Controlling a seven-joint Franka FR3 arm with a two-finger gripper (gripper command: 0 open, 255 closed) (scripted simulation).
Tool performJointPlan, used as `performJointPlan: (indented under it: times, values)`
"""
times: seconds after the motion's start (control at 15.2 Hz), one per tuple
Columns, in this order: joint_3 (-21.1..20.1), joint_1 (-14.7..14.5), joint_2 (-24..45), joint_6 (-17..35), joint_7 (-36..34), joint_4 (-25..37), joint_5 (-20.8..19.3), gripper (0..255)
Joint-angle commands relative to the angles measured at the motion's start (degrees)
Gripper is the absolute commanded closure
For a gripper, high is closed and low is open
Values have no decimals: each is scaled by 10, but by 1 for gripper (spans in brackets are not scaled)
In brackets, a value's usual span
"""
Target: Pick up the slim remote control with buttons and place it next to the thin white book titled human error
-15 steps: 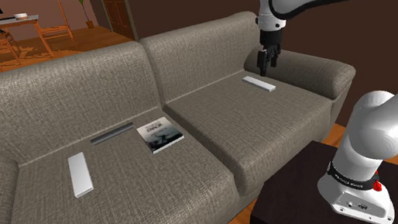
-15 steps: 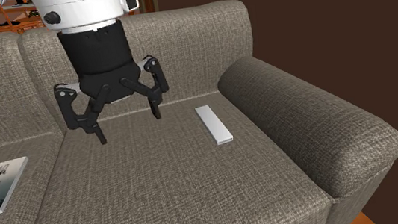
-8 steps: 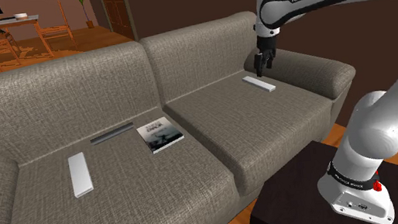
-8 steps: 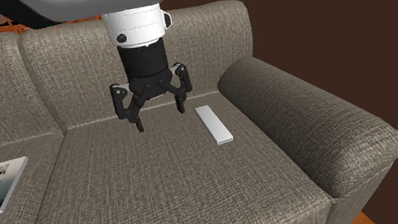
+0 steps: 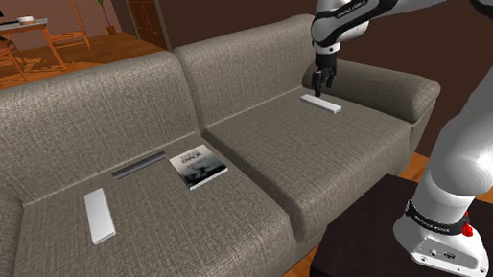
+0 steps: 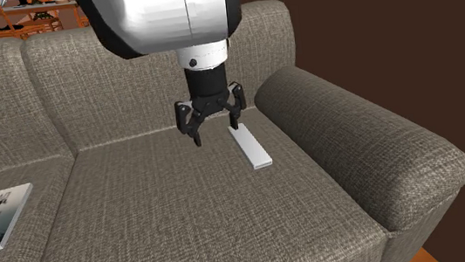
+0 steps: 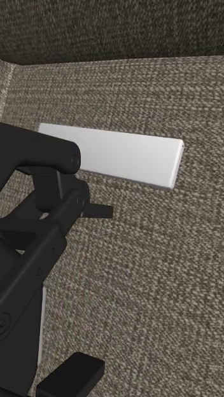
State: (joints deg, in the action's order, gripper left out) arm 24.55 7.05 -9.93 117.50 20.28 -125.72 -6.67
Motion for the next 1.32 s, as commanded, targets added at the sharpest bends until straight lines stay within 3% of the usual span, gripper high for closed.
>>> performJointPlan:
  times: [0.0,0.33,0.73,1.25]
  values:
    - [17,4,43,19,29,24,19,0]
    - [42,25,157,48,103,98,87,0]
    - [40,79,297,53,181,215,173,0]
    - [29,89,331,99,194,199,193,0]
